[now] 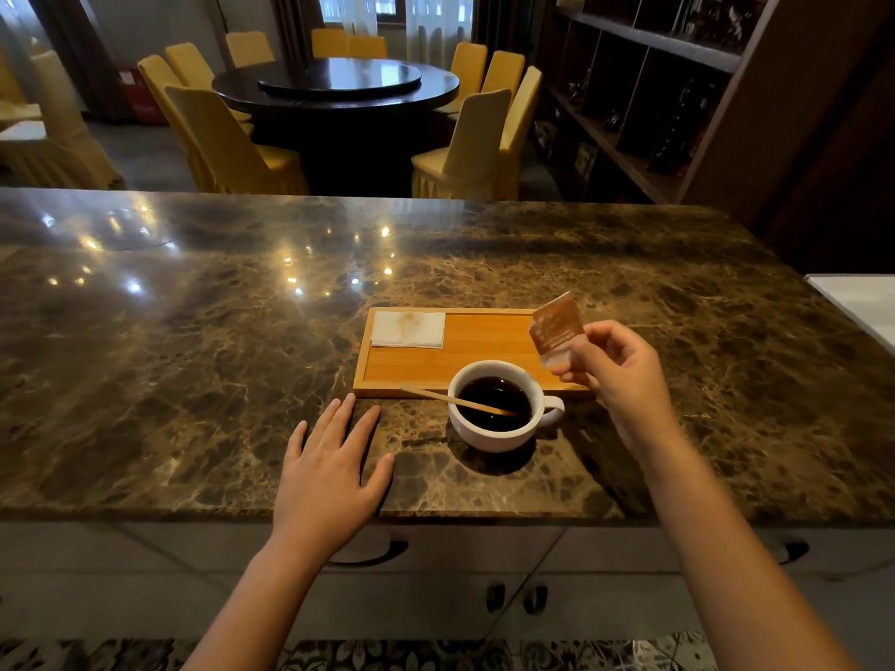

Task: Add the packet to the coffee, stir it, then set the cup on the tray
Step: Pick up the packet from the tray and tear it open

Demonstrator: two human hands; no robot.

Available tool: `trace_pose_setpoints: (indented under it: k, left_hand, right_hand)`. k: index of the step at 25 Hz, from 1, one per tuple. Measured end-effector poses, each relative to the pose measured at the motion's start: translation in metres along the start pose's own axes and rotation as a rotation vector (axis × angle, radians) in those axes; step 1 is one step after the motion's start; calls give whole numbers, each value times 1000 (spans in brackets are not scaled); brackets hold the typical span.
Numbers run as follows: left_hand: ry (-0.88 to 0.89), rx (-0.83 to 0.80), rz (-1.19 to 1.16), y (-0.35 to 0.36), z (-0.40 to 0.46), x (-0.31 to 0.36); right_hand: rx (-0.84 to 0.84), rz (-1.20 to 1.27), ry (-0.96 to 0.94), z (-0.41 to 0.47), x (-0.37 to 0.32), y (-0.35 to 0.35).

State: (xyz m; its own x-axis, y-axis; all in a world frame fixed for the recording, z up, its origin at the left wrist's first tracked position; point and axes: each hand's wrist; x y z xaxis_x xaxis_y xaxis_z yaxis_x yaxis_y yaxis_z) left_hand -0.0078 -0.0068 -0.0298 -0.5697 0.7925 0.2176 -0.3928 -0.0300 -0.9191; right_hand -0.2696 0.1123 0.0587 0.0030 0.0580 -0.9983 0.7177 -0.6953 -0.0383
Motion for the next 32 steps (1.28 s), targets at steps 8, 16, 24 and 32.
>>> trace_pose_setpoints:
  k: [8,16,24,32]
  left_hand:
    - [-2,3,-1,-1,0,1]
    - [-6,0,0,-1,0,1]
    - [-2,5,-1,-1,0,1]
    - [-6,6,6,-1,0,1]
  right_hand:
    - [296,-476,223,44,25,-11]
    - [355,-872,56,58,35,0]
    - [-90,-1219,-330,46,35,-13]
    - [-176,-1290,-237,58,32,-10]
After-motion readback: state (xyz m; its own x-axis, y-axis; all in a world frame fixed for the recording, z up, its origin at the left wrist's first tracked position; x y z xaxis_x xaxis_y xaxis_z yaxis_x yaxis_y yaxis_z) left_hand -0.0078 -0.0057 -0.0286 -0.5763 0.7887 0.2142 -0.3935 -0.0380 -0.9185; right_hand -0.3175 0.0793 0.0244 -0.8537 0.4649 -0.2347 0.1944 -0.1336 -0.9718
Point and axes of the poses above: each hand's wrist, its own z-axis towards the middle knuckle, its own y-axis out of the palm, x = y × z, and after that the axes turned 10 degrees about y, right-handed
